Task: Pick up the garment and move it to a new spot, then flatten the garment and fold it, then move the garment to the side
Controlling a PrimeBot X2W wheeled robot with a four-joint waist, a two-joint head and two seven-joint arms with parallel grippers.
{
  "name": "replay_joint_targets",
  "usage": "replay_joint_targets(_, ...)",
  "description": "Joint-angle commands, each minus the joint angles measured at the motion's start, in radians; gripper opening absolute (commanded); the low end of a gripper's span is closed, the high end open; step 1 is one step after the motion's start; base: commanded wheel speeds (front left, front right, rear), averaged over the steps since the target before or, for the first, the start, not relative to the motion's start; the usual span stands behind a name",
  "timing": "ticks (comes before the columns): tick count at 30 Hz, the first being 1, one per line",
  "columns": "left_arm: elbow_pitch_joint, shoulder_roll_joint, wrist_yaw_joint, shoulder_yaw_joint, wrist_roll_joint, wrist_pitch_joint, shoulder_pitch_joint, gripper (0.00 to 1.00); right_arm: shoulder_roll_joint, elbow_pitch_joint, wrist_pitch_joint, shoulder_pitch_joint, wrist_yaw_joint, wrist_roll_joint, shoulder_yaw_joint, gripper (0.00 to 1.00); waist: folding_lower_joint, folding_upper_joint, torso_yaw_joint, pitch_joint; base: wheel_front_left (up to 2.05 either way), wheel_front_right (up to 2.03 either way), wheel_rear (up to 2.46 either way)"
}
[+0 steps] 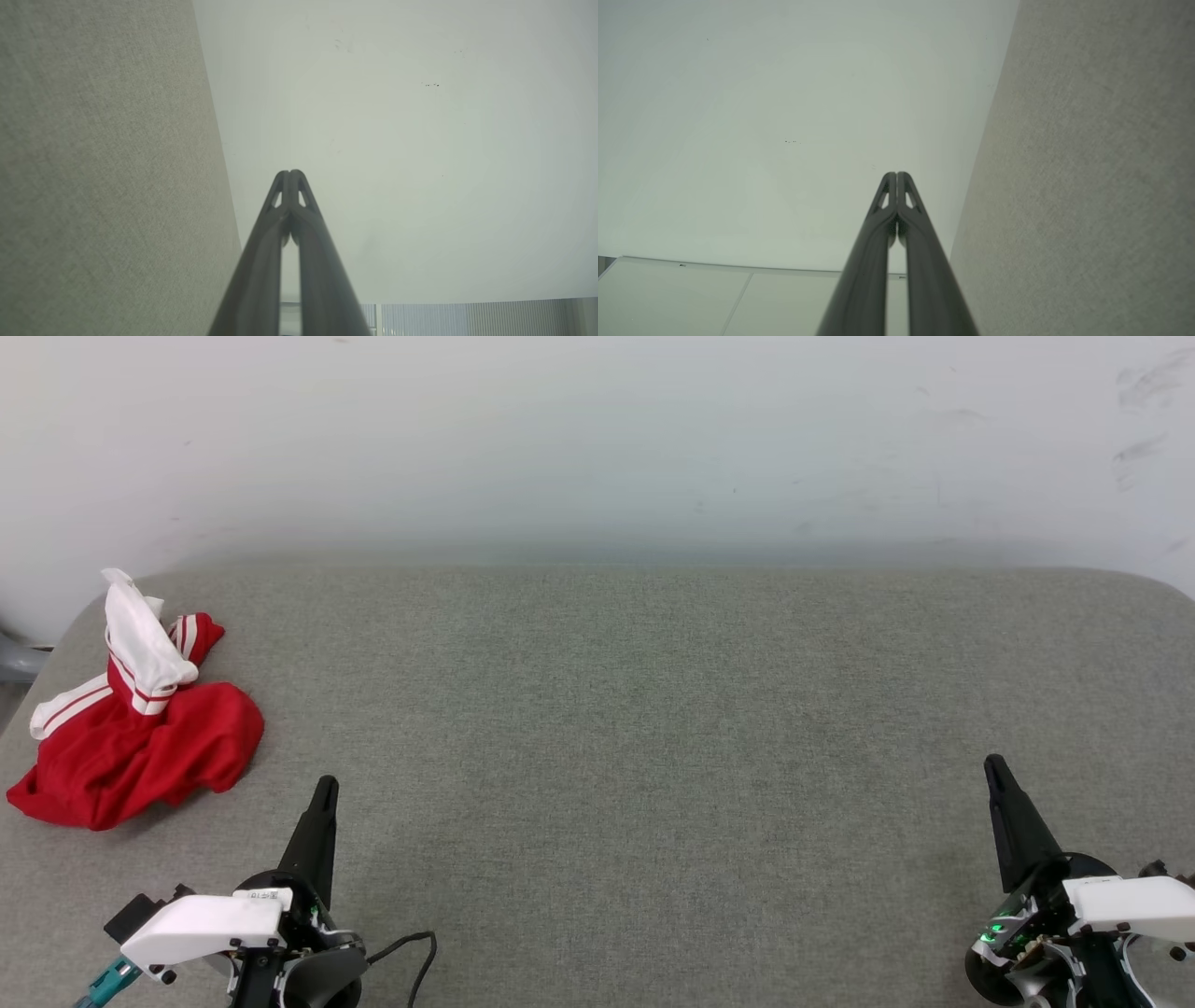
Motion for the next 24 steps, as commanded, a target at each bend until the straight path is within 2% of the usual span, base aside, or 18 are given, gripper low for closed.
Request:
replay_joint_targets(1,0.0,-0.001,-0.003,0.002,0.001,0.001,-0.007,0.0,0.004,0.001,0.0,-0.012,0.0,-0.005,0.001,0.0,0.0,-0.0001,0.0,0.0,0.0,0.0,0.0)
replay_joint_targets(24,0.0,-0.001,-0.003,0.002,0.001,0.001,-0.007,0.0,0.004,0.001,0.0,-0.012,0.0,-0.005,0.001,0.0,0.0,-0.0001,0.0,0.0,0.0,0.0,0.0)
